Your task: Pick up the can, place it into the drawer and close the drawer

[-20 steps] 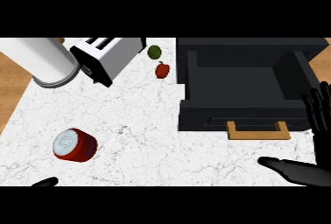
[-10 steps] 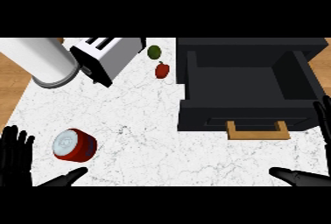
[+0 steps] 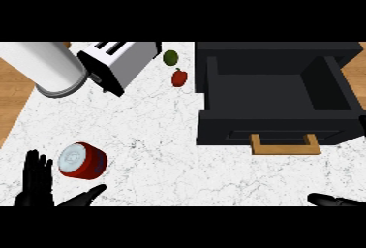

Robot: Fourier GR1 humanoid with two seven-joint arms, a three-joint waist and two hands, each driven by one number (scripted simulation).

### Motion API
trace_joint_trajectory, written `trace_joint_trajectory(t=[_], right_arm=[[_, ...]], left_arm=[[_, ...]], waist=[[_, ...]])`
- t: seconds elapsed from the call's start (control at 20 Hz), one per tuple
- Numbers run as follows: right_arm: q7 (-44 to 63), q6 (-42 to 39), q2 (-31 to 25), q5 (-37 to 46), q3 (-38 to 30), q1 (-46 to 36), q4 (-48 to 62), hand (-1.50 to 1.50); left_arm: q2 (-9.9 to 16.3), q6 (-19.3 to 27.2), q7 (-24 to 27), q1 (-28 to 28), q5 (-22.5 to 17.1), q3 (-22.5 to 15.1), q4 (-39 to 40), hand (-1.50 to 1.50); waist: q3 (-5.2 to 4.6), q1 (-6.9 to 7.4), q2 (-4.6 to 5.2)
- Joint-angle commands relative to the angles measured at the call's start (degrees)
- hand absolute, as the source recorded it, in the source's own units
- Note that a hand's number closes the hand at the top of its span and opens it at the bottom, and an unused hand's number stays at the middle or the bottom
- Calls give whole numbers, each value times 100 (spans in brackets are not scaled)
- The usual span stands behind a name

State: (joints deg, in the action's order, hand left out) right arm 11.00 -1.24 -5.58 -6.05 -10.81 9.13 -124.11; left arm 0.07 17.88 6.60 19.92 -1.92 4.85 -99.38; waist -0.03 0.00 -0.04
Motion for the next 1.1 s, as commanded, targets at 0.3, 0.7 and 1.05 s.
trace_joint_trajectory(t=[0.3, 0.7, 1.05], right_arm=[[7, -132, 109, 63, -99, 21, 27, -150], [353, -495, -267, -650, -843, 134, -346, -150], [601, -219, -4, 39, -347, -280, -330, -150]], left_arm=[[171, -230, 879, -347, -538, 535, 1453, -150], [40, -216, 1611, -920, -654, 751, 2834, -150], [272, -352, 1623, -1194, -897, 960, 3164, -150]], waist=[[2, 2, 2], [1, -18, 1], [2, 5, 2]])
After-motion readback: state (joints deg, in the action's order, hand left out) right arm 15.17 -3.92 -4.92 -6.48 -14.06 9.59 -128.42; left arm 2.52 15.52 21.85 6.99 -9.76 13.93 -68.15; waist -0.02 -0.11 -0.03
